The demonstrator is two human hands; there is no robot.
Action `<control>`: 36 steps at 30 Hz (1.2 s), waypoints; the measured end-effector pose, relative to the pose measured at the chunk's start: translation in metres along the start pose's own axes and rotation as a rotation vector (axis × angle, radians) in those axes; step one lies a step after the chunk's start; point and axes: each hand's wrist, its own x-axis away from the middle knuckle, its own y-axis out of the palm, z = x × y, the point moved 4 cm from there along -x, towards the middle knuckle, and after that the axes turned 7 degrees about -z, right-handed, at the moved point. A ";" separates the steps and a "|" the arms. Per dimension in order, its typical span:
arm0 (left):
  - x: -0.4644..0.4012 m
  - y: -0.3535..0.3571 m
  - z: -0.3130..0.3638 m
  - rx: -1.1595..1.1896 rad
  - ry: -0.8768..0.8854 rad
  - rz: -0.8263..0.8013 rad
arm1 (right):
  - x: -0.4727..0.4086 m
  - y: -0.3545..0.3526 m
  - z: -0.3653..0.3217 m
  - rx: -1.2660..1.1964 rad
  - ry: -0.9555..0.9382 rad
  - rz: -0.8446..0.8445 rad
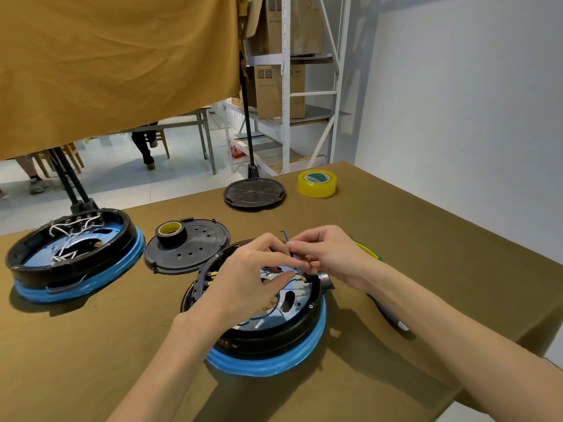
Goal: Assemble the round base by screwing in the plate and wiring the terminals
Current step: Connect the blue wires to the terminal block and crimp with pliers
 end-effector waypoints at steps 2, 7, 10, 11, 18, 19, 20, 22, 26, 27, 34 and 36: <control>0.000 0.001 0.005 -0.105 0.046 0.009 | 0.001 0.002 0.002 -0.021 0.044 -0.029; 0.000 -0.005 -0.001 -0.117 0.015 0.111 | 0.000 -0.012 -0.001 0.156 -0.019 0.145; 0.001 -0.005 -0.014 0.142 -0.120 0.068 | 0.000 -0.026 0.002 0.459 -0.114 0.358; 0.001 -0.004 -0.018 0.183 -0.157 0.053 | -0.001 -0.026 0.007 0.533 -0.112 0.355; -0.006 0.013 -0.046 0.088 -0.272 -0.113 | -0.007 -0.014 0.036 0.653 0.000 0.160; -0.007 0.016 -0.048 0.070 -0.285 -0.136 | -0.007 -0.014 0.036 0.645 -0.007 0.153; -0.010 0.019 -0.051 0.048 -0.299 -0.161 | -0.006 -0.015 0.035 0.644 -0.018 0.151; -0.013 0.024 -0.055 0.005 -0.319 -0.201 | -0.005 -0.014 0.036 0.644 -0.032 0.154; -0.015 0.027 -0.054 -0.011 -0.284 -0.209 | -0.005 -0.012 0.043 0.616 -0.011 0.168; -0.014 0.028 -0.053 -0.013 -0.273 -0.204 | -0.005 -0.012 0.044 0.614 -0.008 0.165; -0.015 0.034 -0.054 0.014 -0.294 -0.207 | -0.006 -0.011 0.045 0.597 -0.003 0.161; -0.016 0.034 -0.054 0.027 -0.296 -0.213 | -0.005 -0.010 0.044 0.587 -0.003 0.156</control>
